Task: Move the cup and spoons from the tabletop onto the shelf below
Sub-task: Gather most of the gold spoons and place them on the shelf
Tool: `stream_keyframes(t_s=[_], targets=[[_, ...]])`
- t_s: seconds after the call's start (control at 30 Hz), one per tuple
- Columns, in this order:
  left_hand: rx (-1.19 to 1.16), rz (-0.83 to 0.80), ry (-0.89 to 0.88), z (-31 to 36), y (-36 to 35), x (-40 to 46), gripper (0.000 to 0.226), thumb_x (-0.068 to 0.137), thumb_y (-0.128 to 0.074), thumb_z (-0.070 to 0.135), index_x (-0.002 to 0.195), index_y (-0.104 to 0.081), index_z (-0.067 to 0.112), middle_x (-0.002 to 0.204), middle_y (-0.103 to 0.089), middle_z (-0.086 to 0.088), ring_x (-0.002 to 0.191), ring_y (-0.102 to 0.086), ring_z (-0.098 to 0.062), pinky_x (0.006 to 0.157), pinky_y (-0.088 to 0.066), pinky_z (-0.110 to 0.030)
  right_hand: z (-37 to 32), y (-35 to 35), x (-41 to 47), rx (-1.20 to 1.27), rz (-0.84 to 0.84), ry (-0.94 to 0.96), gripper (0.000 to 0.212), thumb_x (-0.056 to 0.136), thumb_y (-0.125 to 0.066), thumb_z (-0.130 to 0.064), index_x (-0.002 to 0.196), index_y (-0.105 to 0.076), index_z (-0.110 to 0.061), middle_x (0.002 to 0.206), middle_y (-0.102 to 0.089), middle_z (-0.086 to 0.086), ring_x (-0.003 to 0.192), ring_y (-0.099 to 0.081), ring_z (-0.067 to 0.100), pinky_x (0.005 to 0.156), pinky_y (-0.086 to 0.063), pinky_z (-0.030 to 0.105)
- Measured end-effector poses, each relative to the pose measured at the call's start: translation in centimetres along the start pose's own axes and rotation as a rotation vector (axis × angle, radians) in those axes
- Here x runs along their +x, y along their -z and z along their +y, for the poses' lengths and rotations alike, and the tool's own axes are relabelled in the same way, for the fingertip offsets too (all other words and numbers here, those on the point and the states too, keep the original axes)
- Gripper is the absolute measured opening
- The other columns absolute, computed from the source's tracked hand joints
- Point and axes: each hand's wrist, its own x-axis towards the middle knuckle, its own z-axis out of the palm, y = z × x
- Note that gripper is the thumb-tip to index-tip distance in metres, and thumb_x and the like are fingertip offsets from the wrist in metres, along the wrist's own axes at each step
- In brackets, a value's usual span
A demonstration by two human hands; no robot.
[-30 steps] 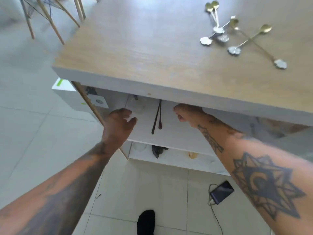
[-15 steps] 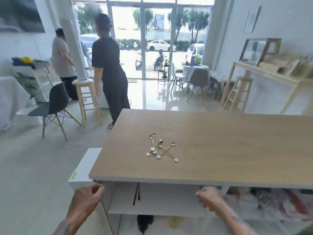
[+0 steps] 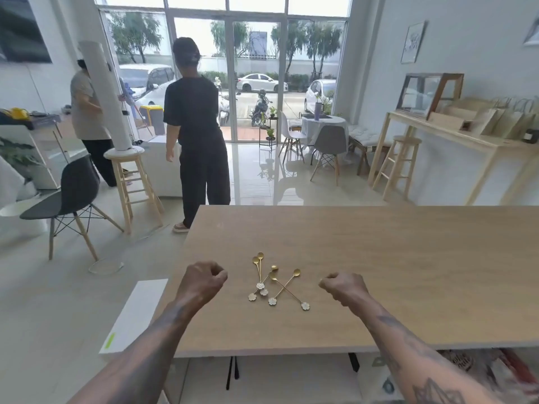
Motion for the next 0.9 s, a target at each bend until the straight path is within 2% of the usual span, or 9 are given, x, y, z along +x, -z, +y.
stream_keyframes(t_s=[0.07, 0.17, 0.3, 0.37, 0.47, 0.63, 0.73, 0.8, 0.9], targets=[[0.010, -0.079, 0.025, -0.1, -1.8, 2.6, 0.016, 0.086, -0.067, 0.025, 0.089, -0.077, 0.014, 0.095, -0.077, -0.006, 0.085, -0.067, -0.018, 0.075, -0.047, -0.023, -1.0, -2.4, 1.8, -0.054, -0.002, -0.028, 0.022, 0.086, -0.062, -0.029, 0.100, -0.078, -0.021, 0.106, -0.072, 0.006, 0.103, -0.065, 0.024, 0.076, -0.045, 0.023], [0.031, -0.163, 0.061, -0.2, -4.4, 6.2, 0.018, 0.086, -0.066, 0.028, 0.090, -0.076, 0.013, 0.097, -0.076, -0.008, 0.089, -0.068, -0.021, 0.078, -0.051, -0.027, -1.9, -6.1, 4.5, -0.126, -0.025, -0.090, 0.024, 0.084, -0.058, -0.030, 0.097, -0.077, -0.020, 0.111, -0.073, 0.007, 0.107, -0.066, 0.025, 0.080, -0.047, 0.022], [0.062, -0.246, 0.093, 0.0, -7.9, 10.1, 0.024, 0.086, -0.063, 0.037, 0.082, -0.073, 0.015, 0.094, -0.075, -0.008, 0.093, -0.069, -0.025, 0.078, -0.052, -0.031, -2.6, -10.4, 7.9, -0.280, 0.007, -0.157, 0.036, 0.083, -0.057, -0.039, 0.109, -0.073, -0.019, 0.125, -0.064, 0.009, 0.120, -0.058, 0.031, 0.101, -0.048, 0.035], [0.104, -0.286, 0.102, 0.2, -9.5, 11.7, 0.035, 0.086, -0.060, 0.044, 0.077, -0.070, 0.012, 0.092, -0.075, -0.011, 0.092, -0.070, -0.028, 0.076, -0.053, -0.032, -2.7, -12.0, 9.2, -0.405, 0.025, -0.164, 0.046, 0.082, -0.059, -0.048, 0.118, -0.068, -0.021, 0.129, -0.059, 0.008, 0.125, -0.052, 0.031, 0.104, -0.041, 0.037], [0.182, -0.334, 0.122, 0.5, -11.3, 13.6, 0.052, 0.086, -0.055, 0.055, 0.093, -0.072, 0.007, 0.103, -0.074, -0.014, 0.098, -0.069, -0.031, 0.079, -0.054, -0.035, -2.4, -14.0, 10.8, -0.520, 0.065, -0.188, 0.060, 0.081, -0.058, -0.054, 0.127, -0.060, -0.016, 0.133, -0.055, 0.010, 0.127, -0.048, 0.030, 0.103, -0.036, 0.040], [0.235, -0.340, 0.139, 1.1, -12.7, 15.5, 0.038, 0.085, -0.060, 0.047, 0.092, -0.069, 0.010, 0.103, -0.071, -0.011, 0.090, -0.065, -0.027, 0.074, -0.051, -0.032, -2.0, -15.3, 12.4, -0.553, 0.100, -0.236, 0.062, 0.084, -0.057, -0.052, 0.129, -0.057, -0.010, 0.133, -0.055, 0.010, 0.126, -0.048, 0.027, 0.105, -0.032, 0.040], [0.272, -0.351, 0.132, 1.3, -12.7, 16.1, 0.024, 0.086, -0.060, 0.036, 0.076, -0.061, 0.014, 0.094, -0.066, -0.010, 0.083, -0.059, -0.026, 0.070, -0.046, -0.030, -2.3, -15.2, 12.9, -0.485, 0.119, -0.255, 0.038, 0.087, -0.055, -0.036, 0.116, -0.065, -0.013, 0.122, -0.064, 0.005, 0.117, -0.058, 0.025, 0.100, -0.036, 0.037], [0.255, -0.347, 0.141, 1.3, -12.7, 16.2, 0.027, 0.088, -0.061, 0.031, 0.067, -0.054, 0.016, 0.086, -0.063, -0.008, 0.082, -0.061, -0.026, 0.067, -0.045, -0.030, -2.3, -14.9, 12.8, -0.460, 0.120, -0.242, 0.017, 0.089, -0.052, -0.025, 0.094, -0.066, -0.016, 0.108, -0.069, 0.002, 0.101, -0.062, 0.023, 0.093, -0.040, 0.036], [0.187, -0.325, 0.164, 0.9, -12.5, 15.7, 0.027, 0.088, -0.065, 0.028, 0.066, -0.052, 0.017, 0.074, -0.056, -0.003, 0.069, -0.055, -0.020, 0.059, -0.039, -0.027, -2.3, -14.7, 12.6, -0.452, 0.108, -0.217, 0.025, 0.090, -0.048, -0.016, 0.066, -0.054, -0.017, 0.086, -0.065, 0.000, 0.080, -0.058, 0.018, 0.087, -0.049, 0.033]])
